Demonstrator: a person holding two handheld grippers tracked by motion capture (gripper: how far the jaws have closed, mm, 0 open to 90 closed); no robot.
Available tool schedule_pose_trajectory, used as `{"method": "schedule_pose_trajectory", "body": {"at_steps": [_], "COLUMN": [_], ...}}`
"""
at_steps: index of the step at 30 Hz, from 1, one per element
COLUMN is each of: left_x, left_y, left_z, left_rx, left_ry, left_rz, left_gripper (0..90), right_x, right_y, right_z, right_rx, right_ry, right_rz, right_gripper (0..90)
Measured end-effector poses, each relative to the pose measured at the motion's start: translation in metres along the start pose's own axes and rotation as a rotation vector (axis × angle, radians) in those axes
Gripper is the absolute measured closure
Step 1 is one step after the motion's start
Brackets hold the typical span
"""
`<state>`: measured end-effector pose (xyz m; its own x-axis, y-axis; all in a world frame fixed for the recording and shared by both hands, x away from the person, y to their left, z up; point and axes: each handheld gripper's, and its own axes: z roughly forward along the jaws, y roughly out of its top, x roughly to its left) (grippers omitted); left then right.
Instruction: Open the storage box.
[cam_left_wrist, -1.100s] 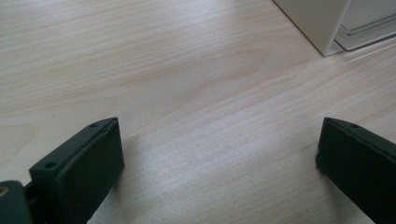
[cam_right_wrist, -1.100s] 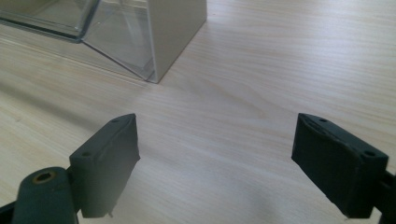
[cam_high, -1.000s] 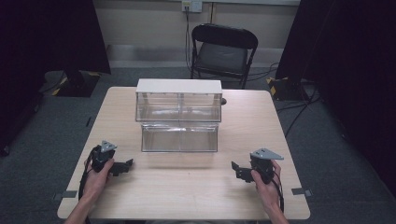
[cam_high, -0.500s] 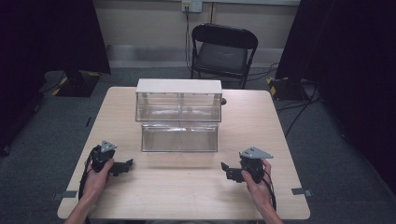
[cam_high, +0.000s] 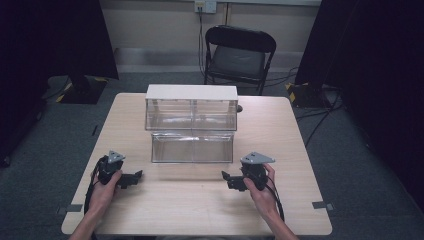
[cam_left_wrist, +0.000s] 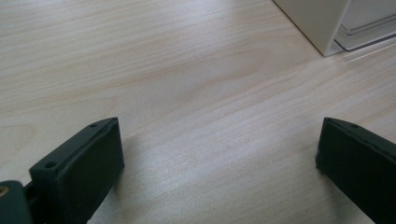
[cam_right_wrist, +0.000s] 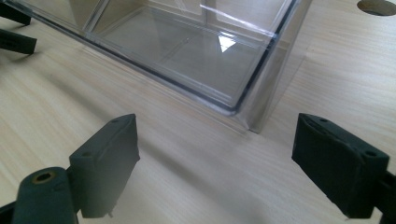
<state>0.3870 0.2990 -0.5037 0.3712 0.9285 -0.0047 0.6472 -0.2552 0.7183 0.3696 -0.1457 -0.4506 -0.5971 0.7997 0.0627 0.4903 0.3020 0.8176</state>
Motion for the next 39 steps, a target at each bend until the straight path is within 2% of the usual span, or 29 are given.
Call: {"method": "schedule_pose_trajectory", "body": {"at_steps": [3, 19, 21, 34, 39], "left_x": [0.0, 0.0, 0.0, 0.0, 0.0], "left_y": [0.0, 0.0, 0.0, 0.0, 0.0], "left_z": [0.0, 0.0, 0.0, 0.0, 0.0], "left_rx": [0.0, 0.0, 0.0, 0.0, 0.0], "left_ry": [0.0, 0.0, 0.0, 0.0, 0.0], "left_rz": [0.0, 0.0, 0.0, 0.0, 0.0], "left_gripper": [0.3, 0.3, 0.3, 0.3, 0.3], "right_x": [0.001, 0.004, 0.005, 0.005, 0.006], "right_y": [0.002, 0.008, 0.008, 0.01, 0.011], "right_z": [0.011, 0.04, 0.043, 0.051, 0.05], "right_rx": [0.014, 0.023, 0.021, 0.031, 0.023], "right_ry": [0.001, 0.002, -0.015, -0.047, -0.042], "right_rz": [-0.001, 0.0, 0.008, 0.006, 0.015], "right_gripper": [14.1, 13.8, 13.3, 12.3, 12.2]}}
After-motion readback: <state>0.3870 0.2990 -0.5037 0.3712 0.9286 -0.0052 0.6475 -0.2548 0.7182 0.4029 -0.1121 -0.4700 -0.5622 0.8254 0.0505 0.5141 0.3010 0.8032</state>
